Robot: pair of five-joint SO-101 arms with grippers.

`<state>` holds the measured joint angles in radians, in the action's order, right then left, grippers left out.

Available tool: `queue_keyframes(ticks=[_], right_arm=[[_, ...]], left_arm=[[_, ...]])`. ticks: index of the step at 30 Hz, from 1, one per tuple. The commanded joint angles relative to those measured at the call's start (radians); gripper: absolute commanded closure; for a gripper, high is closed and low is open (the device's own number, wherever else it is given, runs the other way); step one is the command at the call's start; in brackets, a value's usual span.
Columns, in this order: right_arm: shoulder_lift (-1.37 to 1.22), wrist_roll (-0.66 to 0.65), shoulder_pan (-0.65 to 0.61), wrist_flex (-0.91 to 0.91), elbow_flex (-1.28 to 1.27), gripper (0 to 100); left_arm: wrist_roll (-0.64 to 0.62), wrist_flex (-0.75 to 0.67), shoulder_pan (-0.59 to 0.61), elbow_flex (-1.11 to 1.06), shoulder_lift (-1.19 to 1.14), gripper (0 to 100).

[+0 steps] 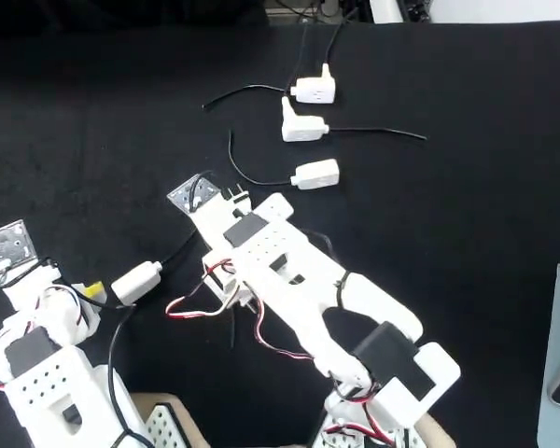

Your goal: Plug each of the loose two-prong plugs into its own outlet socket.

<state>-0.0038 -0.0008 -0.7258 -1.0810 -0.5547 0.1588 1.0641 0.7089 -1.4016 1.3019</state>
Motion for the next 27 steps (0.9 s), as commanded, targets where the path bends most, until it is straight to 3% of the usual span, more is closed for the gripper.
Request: queue_keyframes(ticks=[1,15,21,27], right_arm=[[0.002,0.008,-0.015,-0.003,0.01,87.1],[-0.091,0.011,-0.009,0.002,0.031,87.4],[-0.09,0.008,-0.009,0.003,0.054,98.5],[-0.09,0.008,-0.009,0.002,0.058,98.5]], left_arm=[[0.009,-0.017,0.002,0.005,0.011,69],[0.009,-0.017,0.002,0.005,0.011,69],[0.009,-0.017,0.002,0.005,0.011,69],[0.009,-0.017,0.002,0.005,0.011,69]])
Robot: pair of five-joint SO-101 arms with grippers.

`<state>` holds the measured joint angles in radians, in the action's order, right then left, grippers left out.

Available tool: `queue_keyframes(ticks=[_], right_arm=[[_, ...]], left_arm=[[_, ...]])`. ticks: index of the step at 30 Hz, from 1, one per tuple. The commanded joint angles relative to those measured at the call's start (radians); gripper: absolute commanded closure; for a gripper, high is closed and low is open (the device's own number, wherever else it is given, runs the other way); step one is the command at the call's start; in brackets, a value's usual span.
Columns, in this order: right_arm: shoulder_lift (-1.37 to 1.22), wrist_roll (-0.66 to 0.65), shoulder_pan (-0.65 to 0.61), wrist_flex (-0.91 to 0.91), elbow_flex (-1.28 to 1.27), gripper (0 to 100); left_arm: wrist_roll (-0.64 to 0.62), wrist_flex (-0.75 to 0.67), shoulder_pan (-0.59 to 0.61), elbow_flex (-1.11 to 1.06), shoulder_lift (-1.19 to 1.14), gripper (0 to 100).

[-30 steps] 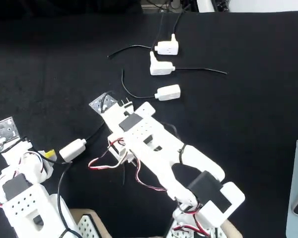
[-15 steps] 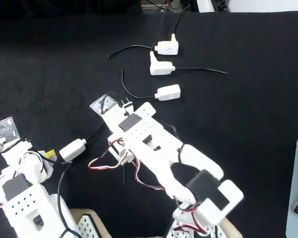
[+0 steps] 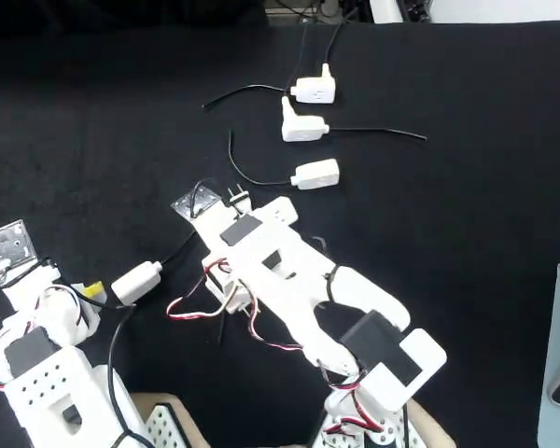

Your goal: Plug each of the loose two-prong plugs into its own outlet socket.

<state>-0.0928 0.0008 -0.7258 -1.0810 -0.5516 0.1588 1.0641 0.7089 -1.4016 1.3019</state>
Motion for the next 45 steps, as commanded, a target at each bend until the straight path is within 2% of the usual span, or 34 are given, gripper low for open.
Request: queue_keyframes(ticks=[1,12,18,28,32,35,45], right_arm=[[-0.001,0.006,-0.012,0.002,0.054,98.6],[0.099,0.005,-0.014,-0.04,0.042,98.2],[0.056,0.038,-0.011,-0.041,0.033,85.0],[0.136,0.046,-0.008,-0.063,0.033,85.0],[0.154,0.043,0.04,-0.068,0.033,85.0],[0.131,0.043,0.069,-0.068,0.031,85.0],[0.018,0.049,0.057,-0.009,0.033,85.1]], left_arm=[[0.009,-0.017,0.002,0.005,0.011,69],[0.009,-0.017,0.002,0.004,0.011,69],[0.009,-0.017,0.002,0.004,0.011,69],[0.011,-0.017,0.002,0.004,0.011,69],[0.011,-0.017,0.002,0.004,0.011,69],[0.011,-0.017,0.002,0.004,0.011,69],[0.011,-0.017,0.002,0.004,0.011,69]])
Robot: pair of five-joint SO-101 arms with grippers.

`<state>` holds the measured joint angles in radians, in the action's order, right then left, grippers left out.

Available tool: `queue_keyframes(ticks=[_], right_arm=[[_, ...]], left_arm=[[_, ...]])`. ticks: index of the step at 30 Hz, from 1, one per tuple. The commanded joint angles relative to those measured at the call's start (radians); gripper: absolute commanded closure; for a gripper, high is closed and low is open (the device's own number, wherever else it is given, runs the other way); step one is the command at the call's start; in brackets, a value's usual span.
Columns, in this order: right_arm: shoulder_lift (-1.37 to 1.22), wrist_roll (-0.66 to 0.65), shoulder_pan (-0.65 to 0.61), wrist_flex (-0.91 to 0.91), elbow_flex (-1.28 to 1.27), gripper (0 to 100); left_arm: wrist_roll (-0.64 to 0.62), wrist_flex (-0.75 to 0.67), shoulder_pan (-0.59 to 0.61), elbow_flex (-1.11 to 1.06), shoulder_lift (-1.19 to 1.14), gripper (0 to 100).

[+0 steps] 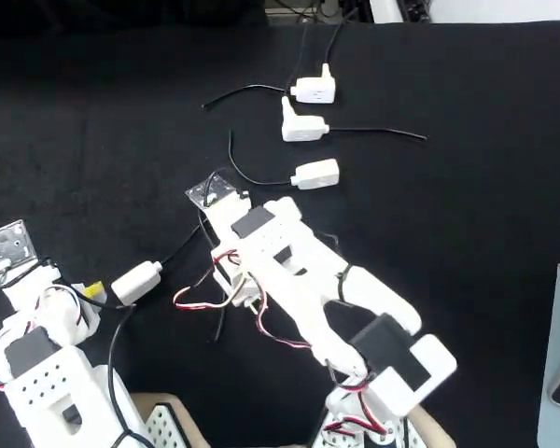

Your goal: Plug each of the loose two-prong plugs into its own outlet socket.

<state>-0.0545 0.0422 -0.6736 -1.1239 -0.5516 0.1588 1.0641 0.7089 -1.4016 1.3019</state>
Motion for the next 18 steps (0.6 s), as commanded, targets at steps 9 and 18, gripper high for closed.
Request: queue_keyframes(ticks=[9,18], right_arm=[[-0.045,0.009,-0.035,0.037,0.041,93.5],[-0.045,0.009,-0.035,0.031,0.042,97.2]], left_arm=[[0.011,-0.017,0.002,0.004,0.011,69],[0.011,-0.017,0.002,0.004,0.011,69]])
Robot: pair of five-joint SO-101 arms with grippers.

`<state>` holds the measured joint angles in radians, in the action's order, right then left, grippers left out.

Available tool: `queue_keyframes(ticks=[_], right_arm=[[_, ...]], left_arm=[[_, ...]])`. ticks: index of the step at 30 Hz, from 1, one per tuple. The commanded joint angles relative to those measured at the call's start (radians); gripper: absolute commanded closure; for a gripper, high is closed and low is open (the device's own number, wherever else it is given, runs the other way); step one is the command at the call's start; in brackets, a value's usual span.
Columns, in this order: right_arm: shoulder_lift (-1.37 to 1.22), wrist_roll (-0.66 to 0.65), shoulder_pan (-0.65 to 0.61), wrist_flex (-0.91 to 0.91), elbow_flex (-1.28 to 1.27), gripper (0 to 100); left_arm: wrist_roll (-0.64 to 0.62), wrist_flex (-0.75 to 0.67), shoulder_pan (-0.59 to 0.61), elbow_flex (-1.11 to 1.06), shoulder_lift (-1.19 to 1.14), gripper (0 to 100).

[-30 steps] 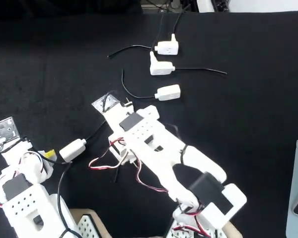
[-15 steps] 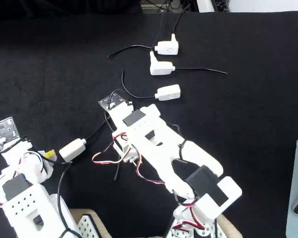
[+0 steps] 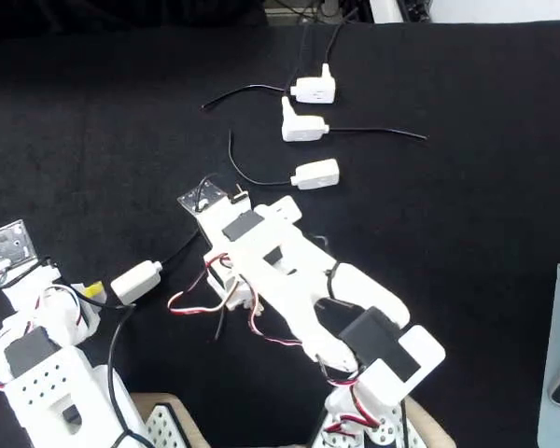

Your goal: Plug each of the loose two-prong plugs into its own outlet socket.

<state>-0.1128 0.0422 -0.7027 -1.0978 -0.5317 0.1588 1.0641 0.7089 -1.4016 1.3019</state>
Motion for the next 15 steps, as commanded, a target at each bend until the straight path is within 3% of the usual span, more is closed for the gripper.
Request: queue_keyframes(ticks=[1,7,15], right_arm=[[0.013,0.009,-0.006,0.005,0.025,98.8],[0.093,0.003,-0.006,-0.02,0.019,98.7],[0.441,0.003,-0.002,-0.118,-0.01,98.7]], left_arm=[[0.011,-0.017,0.002,0.004,0.011,69],[0.011,-0.017,0.002,0.004,0.011,69],[0.005,-0.017,-0.007,0.015,0.011,69]])
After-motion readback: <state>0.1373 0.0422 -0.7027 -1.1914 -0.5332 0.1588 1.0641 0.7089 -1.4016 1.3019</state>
